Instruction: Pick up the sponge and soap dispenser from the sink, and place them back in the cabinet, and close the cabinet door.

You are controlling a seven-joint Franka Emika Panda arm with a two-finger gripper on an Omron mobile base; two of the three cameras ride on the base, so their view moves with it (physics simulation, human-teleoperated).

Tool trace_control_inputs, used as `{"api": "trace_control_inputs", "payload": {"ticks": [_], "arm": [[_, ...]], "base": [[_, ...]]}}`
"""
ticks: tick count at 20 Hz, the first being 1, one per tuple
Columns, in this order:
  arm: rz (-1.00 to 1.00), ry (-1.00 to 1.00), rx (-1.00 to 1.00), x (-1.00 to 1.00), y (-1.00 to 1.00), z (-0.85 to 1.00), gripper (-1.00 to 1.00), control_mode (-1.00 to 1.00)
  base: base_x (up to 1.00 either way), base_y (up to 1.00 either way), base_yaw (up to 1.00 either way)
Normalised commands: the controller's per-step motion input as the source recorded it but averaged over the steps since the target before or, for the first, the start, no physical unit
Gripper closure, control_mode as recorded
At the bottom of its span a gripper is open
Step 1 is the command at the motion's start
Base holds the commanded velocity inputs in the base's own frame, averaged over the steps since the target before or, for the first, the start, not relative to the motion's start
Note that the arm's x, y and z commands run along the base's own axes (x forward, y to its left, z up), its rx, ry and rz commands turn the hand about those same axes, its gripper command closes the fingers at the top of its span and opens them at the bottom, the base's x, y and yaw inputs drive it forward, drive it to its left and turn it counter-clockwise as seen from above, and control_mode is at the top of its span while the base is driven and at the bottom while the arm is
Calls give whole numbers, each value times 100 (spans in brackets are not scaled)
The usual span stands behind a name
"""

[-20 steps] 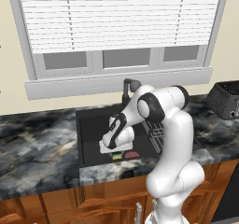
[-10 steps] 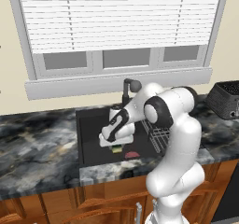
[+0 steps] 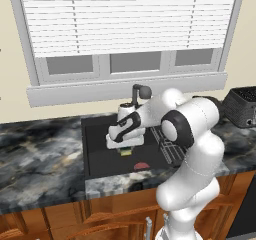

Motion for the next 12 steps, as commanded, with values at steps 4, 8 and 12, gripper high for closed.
{"api": "trace_control_inputs", "payload": {"ticks": [4,8,12], "arm": [[0,0,0,-11,-8,51,100,-100],[0,0,0,-21,-9,46,100,-100],[0,0,0,-27,-13,47,100,-100]], "base": [[0,0,0],[0,0,0],[0,0,0]]}}
